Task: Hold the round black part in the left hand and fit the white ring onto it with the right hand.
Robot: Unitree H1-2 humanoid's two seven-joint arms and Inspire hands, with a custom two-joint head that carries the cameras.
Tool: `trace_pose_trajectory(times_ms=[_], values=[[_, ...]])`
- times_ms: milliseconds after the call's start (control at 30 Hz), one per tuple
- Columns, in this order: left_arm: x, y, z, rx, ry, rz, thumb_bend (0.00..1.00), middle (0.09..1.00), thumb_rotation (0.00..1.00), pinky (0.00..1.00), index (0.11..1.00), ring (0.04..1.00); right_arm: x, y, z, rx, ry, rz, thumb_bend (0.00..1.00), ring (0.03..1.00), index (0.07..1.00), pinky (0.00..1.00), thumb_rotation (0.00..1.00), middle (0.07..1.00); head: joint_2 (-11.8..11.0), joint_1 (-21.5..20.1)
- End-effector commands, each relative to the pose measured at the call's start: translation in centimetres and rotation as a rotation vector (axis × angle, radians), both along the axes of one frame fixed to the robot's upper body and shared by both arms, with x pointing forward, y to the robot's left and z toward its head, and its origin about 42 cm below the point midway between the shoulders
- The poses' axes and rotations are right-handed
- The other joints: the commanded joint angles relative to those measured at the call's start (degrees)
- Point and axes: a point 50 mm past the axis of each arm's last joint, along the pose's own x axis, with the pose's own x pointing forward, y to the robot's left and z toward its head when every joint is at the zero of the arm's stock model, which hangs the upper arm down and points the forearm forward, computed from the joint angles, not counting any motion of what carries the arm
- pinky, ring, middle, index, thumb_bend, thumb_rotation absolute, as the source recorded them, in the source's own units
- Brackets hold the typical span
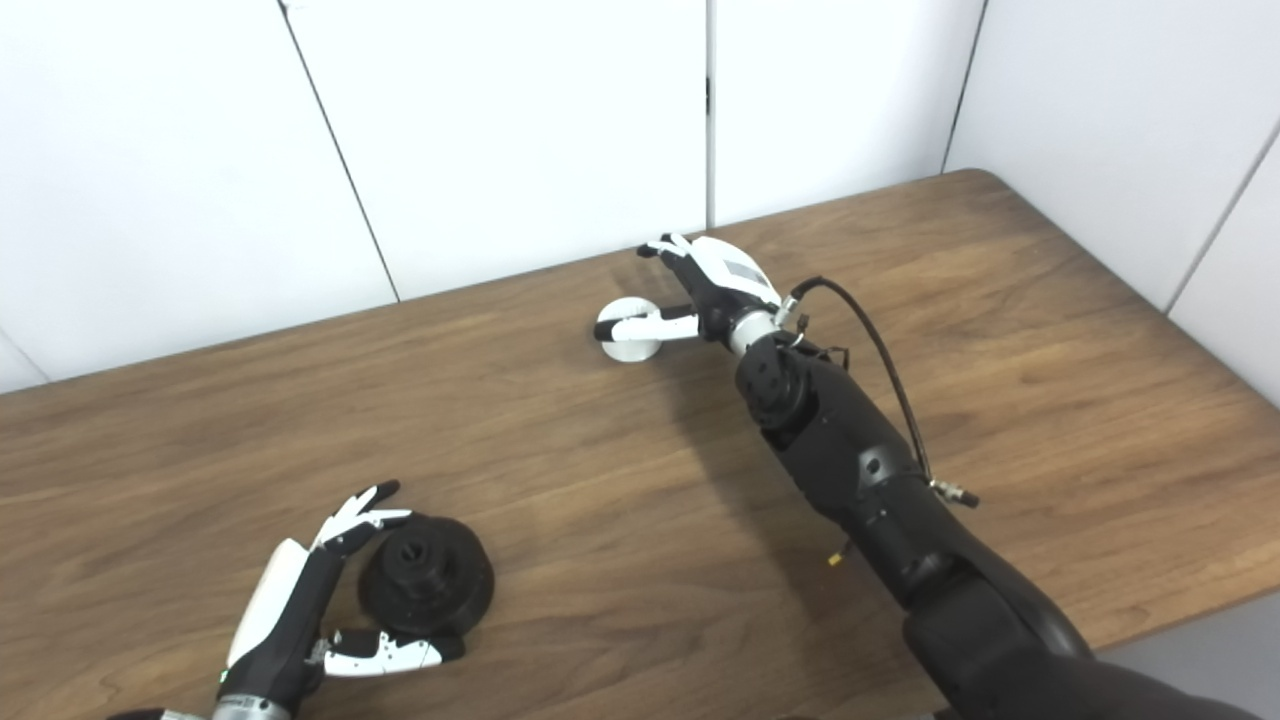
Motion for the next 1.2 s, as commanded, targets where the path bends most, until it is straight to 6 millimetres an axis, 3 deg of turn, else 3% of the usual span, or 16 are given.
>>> trace_pose_trajectory(times_ms=[0, 533, 933, 1167], values=[[-0.5, 0.4, -0.3, 0.04, 0.014, -0.018, 0.92, 0.944, 0.15, 0.97, 0.568, 0.975, 1.8, 0.2, 3.9, -0.048, -0.113, 0.044, 1.0, 1.0, 0.899, 0.97, 0.74, 0.995, 0.1, 0.1], [-0.5, 0.3, -0.3, 0.043, 0.016, -0.02, 0.92, 0.946, 0.16, 0.96, 0.568, 0.975, 1.1, -0.5, 2.4, -0.105, -0.064, 0.034, 1.0, 1.0, 0.882, 1.0, 0.71, 1.0, 0.2, 0.3], [-0.5, 0.2, 0.0, 0.041, 0.018, -0.021, 0.92, 0.947, 0.16, 0.97, 0.567, 0.975, 0.4, -0.1, 0.9, -0.081, -0.07, 0.041, 1.0, 1.0, 0.816, 1.0, 0.55, 1.0, 0.6, 0.6], [-0.5, 0.2, 0.0, 0.046, 0.016, -0.016, 0.92, 0.946, 0.18, 0.97, 0.568, 0.972, 0.0, 0.2, 0.0, -0.064, -0.063, 0.034, 1.0, 1.0, 0.813, 1.0, 0.55, 1.0, 0.8, 0.8]])
